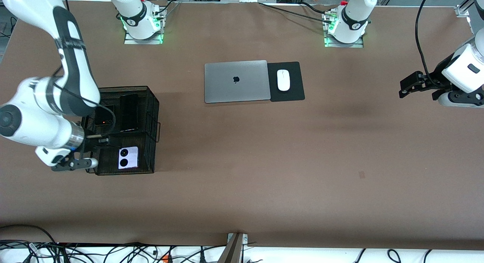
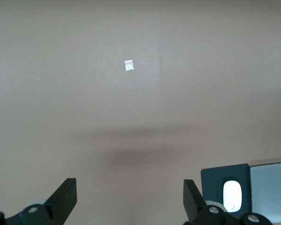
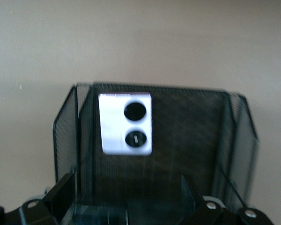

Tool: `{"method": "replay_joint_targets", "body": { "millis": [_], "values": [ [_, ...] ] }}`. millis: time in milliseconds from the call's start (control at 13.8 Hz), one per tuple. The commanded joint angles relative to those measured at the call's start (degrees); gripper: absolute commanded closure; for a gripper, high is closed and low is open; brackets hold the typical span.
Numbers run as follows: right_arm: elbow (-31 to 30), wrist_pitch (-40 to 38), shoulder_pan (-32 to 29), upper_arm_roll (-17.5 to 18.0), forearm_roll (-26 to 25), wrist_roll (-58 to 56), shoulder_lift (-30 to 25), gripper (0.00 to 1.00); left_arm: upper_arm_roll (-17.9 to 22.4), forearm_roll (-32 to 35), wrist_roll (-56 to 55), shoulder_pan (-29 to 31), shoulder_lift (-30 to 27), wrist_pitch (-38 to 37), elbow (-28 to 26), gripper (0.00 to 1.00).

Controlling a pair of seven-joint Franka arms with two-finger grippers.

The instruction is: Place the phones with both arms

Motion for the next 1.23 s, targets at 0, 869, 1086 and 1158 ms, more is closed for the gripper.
{"method": "replay_joint_targets", "body": {
  "millis": [0, 869, 1086, 1158],
  "values": [
    [-0.91, -9.17, -0.28, 0.87, -2.95, 4.22, -7.15, 0.0, -0.16, -0.54, 0.29, 0.17, 0.66, -1.19, 1.64, 0.0],
    [-6.7, -18.17, -6.07, 0.61, -6.73, 4.14, -22.91, 0.0, -0.25, -0.45, 0.29, -0.09, 0.66, -1.28, 1.64, 0.0],
    [-7.41, -18.43, -6.17, 0.61, -6.73, 4.4, -23.79, 0.0, -0.34, -0.45, 0.29, -0.36, 0.66, -1.28, 1.73, 0.0],
    [-6.89, -19.83, -6.08, 0.79, -7.17, 4.49, -23.7, 0.0, -0.34, -0.45, 0.29, -0.36, 0.66, -1.28, 1.64, 0.0]
  ]
}}
